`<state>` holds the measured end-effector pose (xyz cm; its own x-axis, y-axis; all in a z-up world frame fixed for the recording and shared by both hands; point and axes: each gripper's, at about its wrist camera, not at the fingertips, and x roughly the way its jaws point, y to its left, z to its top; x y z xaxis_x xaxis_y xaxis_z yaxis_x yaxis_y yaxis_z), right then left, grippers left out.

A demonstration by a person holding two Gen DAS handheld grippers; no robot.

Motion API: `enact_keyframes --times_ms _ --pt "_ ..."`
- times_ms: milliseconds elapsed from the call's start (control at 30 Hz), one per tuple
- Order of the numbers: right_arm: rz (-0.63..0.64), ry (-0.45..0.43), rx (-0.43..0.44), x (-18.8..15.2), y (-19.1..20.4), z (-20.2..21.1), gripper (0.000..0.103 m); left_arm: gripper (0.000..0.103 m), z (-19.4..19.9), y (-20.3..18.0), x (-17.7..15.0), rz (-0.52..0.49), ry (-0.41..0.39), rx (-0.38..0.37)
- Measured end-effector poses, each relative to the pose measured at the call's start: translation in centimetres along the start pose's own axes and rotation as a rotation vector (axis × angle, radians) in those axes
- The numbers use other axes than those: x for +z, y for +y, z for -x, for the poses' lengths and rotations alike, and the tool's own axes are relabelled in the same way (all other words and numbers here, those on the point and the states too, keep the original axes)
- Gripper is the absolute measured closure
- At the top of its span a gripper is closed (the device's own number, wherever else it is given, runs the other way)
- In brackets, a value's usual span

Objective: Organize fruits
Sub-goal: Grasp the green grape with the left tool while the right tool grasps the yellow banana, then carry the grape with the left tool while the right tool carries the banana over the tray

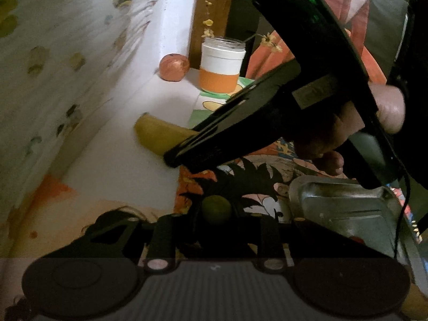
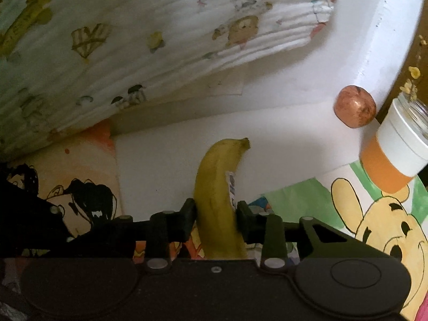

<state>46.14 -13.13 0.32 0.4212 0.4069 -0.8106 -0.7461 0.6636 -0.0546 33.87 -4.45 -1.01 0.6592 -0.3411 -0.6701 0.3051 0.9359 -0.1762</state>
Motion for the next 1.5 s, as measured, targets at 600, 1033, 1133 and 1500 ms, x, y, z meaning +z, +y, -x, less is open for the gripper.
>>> enact_keyframes --times_ms 600,1033,1133,1500 --pt "-0.157 -0.092 -0.089 -3.6 2.4 4.9 0.07 0.076 4.7 0.3 -2.1 0.121 -0.024 0.022" --pt "-0.216 -0.104 -0.097 -6.2 2.0 8.3 0.07 0.076 5.8 -1.4 -2.3 0.11 -0.023 0.029" --pt "-0.247 -0.146 -0.112 -7.3 1.9 10.5 0.07 0.076 5.8 -1.8 -2.0 0.1 -0.024 0.034" --pt "-0.355 -0.23 -0.289 -15.4 2.2 18.0 0.07 0.076 5.6 -4.9 -0.6 0.028 -0.049 -0.02"
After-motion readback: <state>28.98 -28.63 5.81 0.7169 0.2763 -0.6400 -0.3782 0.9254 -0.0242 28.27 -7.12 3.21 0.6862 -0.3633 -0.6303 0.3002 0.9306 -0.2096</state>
